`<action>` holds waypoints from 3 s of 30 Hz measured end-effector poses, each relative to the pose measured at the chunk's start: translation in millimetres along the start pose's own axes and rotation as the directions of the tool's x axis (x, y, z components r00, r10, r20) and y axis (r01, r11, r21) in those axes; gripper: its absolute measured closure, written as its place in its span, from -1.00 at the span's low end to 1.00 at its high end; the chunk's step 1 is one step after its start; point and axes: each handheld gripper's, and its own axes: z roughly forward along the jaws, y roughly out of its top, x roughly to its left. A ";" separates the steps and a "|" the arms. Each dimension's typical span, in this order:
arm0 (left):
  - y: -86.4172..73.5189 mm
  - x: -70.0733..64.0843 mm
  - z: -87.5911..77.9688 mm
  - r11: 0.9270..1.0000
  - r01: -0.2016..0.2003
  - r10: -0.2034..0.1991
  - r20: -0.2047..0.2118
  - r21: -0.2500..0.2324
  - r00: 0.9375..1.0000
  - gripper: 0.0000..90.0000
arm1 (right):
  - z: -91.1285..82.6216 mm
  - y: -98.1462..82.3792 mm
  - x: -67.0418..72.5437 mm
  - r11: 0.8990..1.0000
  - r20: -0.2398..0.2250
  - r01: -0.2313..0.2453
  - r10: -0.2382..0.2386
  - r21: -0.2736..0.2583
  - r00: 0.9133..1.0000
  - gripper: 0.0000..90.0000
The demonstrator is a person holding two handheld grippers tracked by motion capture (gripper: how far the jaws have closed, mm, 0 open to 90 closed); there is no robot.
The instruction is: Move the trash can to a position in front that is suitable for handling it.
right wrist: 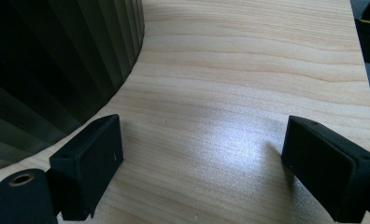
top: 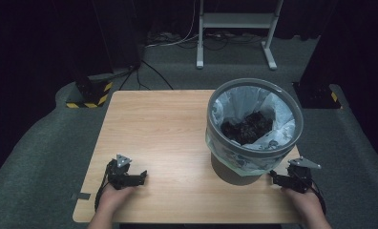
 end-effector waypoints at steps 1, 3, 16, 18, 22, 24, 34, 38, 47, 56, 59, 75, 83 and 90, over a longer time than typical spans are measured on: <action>-0.1 0.1 0.0 1.000 -0.001 0.001 0.000 0.000 1.000 -0.99 | 0.2 0.4 0.1 1.000 0.000 0.000 0.000 0.004 1.000 -0.74; 0.0 0.0 0.0 1.000 0.000 0.000 0.001 0.000 1.000 -0.99 | 0.8 0.8 -0.3 1.000 -0.003 0.006 -0.006 0.001 1.000 -0.74; 0.8 -0.7 0.9 1.000 0.004 -0.004 -0.001 0.003 1.000 -1.00 | 1.2 1.3 -0.3 1.000 -0.006 0.010 -0.010 0.004 1.000 -0.74; 0.8 -0.6 0.8 1.000 0.004 -0.004 -0.001 0.003 1.000 -1.00 | 1.4 1.5 -0.1 1.000 -0.006 0.010 -0.010 0.004 1.000 -0.74; 0.7 -0.2 0.7 1.000 0.003 -0.003 0.000 -0.001 1.000 -0.99 | 1.6 1.7 0.7 1.000 -0.007 0.006 -0.006 0.004 1.000 -0.74; 0.7 -0.2 0.7 1.000 0.004 -0.004 0.000 -0.001 1.000 -0.99 | 1.9 2.1 0.4 1.000 -0.007 0.012 -0.012 0.003 1.000 -0.74; 1.0 -0.1 0.4 1.000 0.002 -0.002 0.000 0.005 1.000 -0.99 | 0.3 8.7 1.9 1.000 -0.001 0.013 -0.013 0.007 1.000 -0.69; 1.6 -0.3 0.2 1.000 0.004 -0.004 -0.003 0.012 1.000 -0.99 | -5.1 12.6 2.8 1.000 0.006 -0.001 0.001 -0.022 1.000 -0.69; 11.5 -12.3 -0.4 1.000 0.018 -0.017 0.067 -0.015 0.998 -0.99 | -10.7 18.4 0.4 0.996 0.015 -0.012 0.013 -0.091 1.000 -0.69; 28.8 -54.7 -0.7 0.993 -0.106 0.113 0.143 -0.057 0.983 -0.99 | -16.1 23.2 -0.9 0.989 0.012 -0.010 0.012 -0.150 1.000 -0.69; 34.4 -69.8 -0.3 0.989 -0.131 0.141 0.162 -0.068 0.977 -0.99 | -18.7 24.9 -0.4 0.985 0.012 -0.007 0.009 -0.173 1.000 -0.69; 91.1 -152.9 12.3 0.989 -0.103 0.124 0.209 -0.110 0.970 -0.95 | -28.5 30.2 2.9 0.970 0.036 -0.002 0.011 -0.243 0.999 -0.70; 132.5 -182.9 16.1 0.982 -0.051 0.080 0.157 -0.180 0.984 -0.94 | -33.0 35.7 -0.9 0.954 0.073 -0.003 0.026 -0.298 0.997 -0.69; 137.5 -183.7 23.7 0.983 -0.019 0.047 0.149 -0.180 0.988 -0.88 | -29.4 49.2 -3.3 0.954 0.057 0.009 0.008 -0.300 0.998 -0.67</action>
